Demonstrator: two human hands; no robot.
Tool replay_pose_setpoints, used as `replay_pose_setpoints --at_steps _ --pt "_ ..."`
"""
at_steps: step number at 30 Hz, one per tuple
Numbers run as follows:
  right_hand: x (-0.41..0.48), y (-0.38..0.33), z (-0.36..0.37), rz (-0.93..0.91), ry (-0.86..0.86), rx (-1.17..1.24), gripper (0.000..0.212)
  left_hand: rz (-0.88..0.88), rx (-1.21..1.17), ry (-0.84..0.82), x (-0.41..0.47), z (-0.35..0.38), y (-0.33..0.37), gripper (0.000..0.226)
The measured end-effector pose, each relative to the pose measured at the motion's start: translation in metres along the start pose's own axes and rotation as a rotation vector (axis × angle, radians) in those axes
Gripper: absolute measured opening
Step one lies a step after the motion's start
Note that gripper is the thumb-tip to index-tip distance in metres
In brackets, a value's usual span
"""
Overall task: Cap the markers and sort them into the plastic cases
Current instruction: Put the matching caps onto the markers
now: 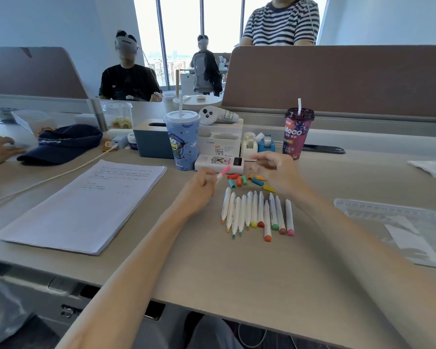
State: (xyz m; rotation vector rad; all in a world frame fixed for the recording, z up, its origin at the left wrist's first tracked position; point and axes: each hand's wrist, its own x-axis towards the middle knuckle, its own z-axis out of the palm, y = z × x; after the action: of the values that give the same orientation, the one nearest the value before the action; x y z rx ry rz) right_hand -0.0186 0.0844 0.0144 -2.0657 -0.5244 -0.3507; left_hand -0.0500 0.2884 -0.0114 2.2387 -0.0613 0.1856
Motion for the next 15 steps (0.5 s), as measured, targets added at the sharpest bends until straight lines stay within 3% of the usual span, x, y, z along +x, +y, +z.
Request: replay_pose_setpoints --at_steps 6,15 --pt "-0.017 0.012 -0.005 0.043 -0.012 -0.119 0.019 -0.013 0.289 -0.038 -0.019 0.004 -0.015 0.024" --pt "-0.014 0.024 0.003 0.169 -0.08 -0.196 0.021 0.021 0.449 -0.109 -0.026 0.005 -0.007 0.033"
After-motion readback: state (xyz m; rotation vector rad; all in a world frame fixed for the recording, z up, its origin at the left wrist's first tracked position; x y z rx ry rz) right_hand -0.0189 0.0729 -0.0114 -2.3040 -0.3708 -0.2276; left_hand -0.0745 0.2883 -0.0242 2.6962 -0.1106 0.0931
